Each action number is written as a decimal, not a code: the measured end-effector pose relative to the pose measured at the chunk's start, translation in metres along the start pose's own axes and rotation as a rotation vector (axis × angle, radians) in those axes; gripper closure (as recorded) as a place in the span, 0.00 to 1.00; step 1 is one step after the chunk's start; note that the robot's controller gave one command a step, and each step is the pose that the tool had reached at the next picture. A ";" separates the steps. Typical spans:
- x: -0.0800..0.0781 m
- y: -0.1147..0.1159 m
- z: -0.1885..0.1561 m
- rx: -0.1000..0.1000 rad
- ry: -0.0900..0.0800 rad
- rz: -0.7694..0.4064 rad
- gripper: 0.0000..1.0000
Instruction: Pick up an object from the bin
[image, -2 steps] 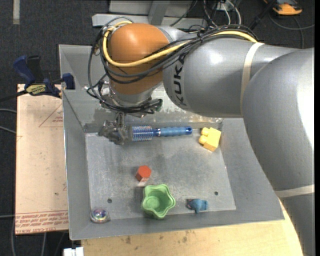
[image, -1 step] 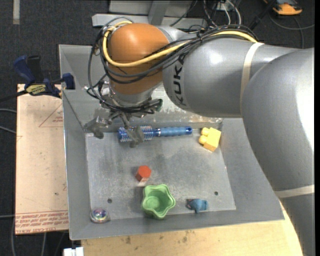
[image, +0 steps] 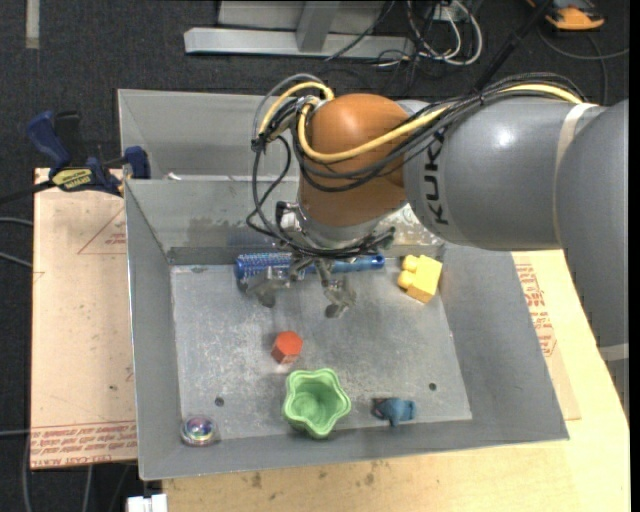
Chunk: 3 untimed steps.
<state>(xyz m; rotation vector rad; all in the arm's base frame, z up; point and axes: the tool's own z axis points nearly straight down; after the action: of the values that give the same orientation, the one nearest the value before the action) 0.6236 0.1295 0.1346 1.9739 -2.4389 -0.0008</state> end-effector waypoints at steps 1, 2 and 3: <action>0.026 0.057 0.023 -0.003 -0.002 0.092 0.00; 0.031 0.046 0.062 0.008 -0.011 -0.062 0.00; 0.033 0.045 0.060 0.009 -0.006 -0.065 1.00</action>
Offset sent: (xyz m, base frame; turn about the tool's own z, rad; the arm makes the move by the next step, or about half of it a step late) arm -0.0589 -0.0139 -0.0210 0.0906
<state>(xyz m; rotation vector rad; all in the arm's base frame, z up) 0.5728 0.1065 0.0753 2.0584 -2.3813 0.0046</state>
